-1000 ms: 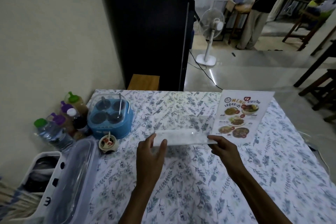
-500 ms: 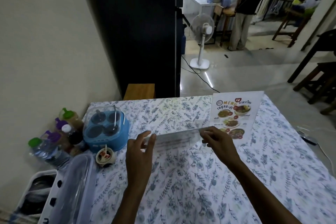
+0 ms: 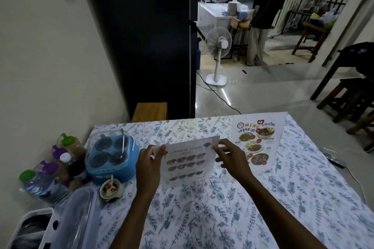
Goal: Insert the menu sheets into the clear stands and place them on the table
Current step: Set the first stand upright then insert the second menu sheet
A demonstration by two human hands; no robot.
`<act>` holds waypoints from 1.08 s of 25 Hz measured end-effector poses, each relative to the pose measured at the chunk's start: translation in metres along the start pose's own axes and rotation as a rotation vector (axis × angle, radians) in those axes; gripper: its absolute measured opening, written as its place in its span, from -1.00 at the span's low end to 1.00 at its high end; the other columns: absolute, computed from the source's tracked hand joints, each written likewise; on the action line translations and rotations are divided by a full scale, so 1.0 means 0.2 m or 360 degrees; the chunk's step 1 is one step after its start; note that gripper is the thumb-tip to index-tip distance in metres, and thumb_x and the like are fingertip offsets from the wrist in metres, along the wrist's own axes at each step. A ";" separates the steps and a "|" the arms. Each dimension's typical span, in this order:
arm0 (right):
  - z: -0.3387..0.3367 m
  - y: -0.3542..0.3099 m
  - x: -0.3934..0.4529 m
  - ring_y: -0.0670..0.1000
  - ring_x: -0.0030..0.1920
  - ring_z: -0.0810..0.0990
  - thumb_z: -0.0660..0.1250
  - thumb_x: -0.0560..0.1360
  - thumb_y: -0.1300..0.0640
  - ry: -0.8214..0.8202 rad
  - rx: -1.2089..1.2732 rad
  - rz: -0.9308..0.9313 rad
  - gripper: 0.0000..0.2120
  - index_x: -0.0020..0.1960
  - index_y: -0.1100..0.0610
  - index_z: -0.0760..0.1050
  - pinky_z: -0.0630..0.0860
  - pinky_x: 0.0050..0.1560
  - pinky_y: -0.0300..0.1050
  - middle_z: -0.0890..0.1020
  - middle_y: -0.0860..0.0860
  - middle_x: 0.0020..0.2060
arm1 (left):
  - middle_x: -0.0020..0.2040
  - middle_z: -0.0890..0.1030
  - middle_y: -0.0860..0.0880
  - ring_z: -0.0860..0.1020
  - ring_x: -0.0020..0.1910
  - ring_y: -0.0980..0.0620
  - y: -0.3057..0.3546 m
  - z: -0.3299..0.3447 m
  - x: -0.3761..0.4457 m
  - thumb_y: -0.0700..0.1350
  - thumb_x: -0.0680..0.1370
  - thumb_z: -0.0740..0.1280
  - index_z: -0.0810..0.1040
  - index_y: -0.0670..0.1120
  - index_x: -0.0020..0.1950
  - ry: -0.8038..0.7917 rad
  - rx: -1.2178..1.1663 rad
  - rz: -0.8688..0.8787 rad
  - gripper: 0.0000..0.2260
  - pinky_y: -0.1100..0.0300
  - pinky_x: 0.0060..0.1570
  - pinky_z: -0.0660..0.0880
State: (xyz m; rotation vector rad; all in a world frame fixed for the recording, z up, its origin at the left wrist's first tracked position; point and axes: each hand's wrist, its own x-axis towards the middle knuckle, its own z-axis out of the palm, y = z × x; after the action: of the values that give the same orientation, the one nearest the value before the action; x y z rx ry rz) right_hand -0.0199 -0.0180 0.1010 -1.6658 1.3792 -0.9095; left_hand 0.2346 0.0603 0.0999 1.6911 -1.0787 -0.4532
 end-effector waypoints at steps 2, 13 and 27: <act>0.03 0.02 0.05 -0.13 -0.27 0.72 0.31 0.60 -0.04 -0.0007 -0.0065 0.0001 -0.86 0.12 -0.05 0.55 0.67 -0.33 -0.11 0.72 -0.01 -0.03 | -0.16 0.64 0.01 0.61 -0.22 0.14 0.00 0.02 0.03 0.18 0.57 0.26 0.56 -0.05 -0.10 -0.0045 -0.0117 -0.0040 -0.68 0.36 -0.32 0.46; 0.17 0.05 0.24 -0.07 -0.30 0.72 0.16 0.65 -0.05 -0.0014 -0.0278 0.0006 -0.95 0.08 -0.11 0.37 0.69 -0.18 0.15 0.65 -0.07 -0.05 | -0.21 0.69 0.12 0.64 -0.27 0.20 -0.13 0.04 0.23 0.34 0.52 0.23 0.54 0.07 -0.11 -0.0112 0.0142 -0.0100 -0.64 -0.01 -0.23 0.62; 0.25 0.14 0.33 -0.02 -0.29 0.72 0.16 0.66 -0.03 0.0010 -0.0357 0.0081 -0.85 0.14 0.01 0.42 0.65 -0.29 0.00 0.66 0.02 0.05 | -0.08 0.68 0.10 0.63 -0.17 0.11 -0.21 0.10 0.26 0.31 0.52 0.24 0.55 0.06 -0.01 -0.0055 0.0269 -0.0156 -0.65 -0.01 -0.17 0.62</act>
State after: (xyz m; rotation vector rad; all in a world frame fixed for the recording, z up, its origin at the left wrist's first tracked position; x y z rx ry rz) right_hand 0.0236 -0.0806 0.0574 -1.7850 1.5674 -0.7538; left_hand 0.2658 0.0084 0.0640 1.8972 -1.0875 -0.4656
